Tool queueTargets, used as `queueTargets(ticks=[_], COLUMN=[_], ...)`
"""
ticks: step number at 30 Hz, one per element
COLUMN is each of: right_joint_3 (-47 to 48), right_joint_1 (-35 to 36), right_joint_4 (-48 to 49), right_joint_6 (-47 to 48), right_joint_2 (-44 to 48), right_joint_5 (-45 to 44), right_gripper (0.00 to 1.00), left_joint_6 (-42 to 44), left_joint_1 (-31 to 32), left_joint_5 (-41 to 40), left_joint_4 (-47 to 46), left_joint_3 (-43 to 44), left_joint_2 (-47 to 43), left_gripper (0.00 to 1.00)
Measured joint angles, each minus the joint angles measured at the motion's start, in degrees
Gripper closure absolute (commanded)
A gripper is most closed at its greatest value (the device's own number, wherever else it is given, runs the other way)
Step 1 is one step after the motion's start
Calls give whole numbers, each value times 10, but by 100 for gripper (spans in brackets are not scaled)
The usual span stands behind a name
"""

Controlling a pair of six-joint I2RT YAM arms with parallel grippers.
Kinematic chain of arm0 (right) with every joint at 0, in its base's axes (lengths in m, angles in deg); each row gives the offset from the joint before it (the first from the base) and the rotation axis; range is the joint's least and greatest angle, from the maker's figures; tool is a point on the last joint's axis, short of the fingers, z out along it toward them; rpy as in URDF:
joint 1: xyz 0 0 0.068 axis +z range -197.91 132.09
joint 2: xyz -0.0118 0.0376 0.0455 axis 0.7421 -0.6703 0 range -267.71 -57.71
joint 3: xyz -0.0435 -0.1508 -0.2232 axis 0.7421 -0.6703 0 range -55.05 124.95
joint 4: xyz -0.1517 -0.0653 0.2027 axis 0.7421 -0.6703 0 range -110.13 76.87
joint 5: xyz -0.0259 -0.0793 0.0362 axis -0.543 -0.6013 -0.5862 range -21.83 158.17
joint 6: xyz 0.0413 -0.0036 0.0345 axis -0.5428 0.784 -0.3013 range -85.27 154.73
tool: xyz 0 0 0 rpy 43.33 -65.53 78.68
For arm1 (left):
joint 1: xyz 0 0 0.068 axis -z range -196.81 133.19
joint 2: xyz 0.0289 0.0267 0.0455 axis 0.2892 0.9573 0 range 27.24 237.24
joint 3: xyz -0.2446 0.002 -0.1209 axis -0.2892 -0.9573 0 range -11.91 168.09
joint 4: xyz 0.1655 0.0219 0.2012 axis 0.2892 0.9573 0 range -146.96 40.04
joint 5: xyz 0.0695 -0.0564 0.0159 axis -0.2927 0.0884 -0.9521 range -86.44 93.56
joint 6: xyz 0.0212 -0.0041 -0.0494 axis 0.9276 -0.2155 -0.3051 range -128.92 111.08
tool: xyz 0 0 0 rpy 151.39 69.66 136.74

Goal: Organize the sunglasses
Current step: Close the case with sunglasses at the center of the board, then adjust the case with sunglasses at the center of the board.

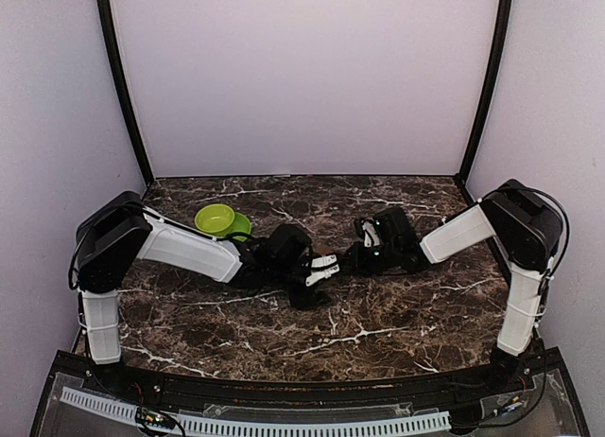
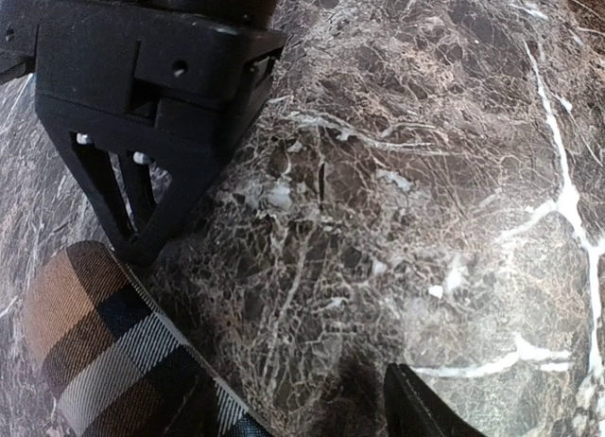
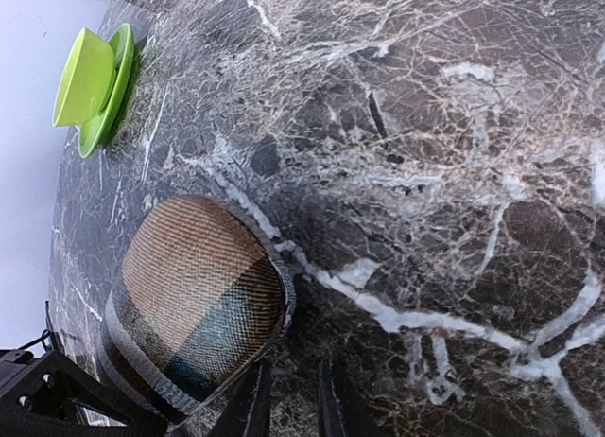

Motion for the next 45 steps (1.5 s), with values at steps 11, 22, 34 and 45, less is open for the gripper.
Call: queueTargets(ticks=[11, 22, 34, 45], right_joint_3=[-47, -58, -2, -1], right_joint_1=[-19, -22, -22, -7], right_joint_4=[-55, -80, -53, -13], right_joint_6=[40, 72, 67, 48], right_joint_2=[82, 129, 33, 12], right_joint_5=[-12, -30, 34, 32], right_gripper=[62, 40, 51, 63], left_joint_6=[-44, -94, -125, -134], left_joint_1=[0, -11, -33, -34], left_joint_5=[-17, -98, -109, -118], left_joint_4=[0, -4, 3, -2], left_joint_3=[-47, -55, -79, -98], left_joint_2=[-62, -81, -81, -78], left_gripper=[31, 25, 28, 30])
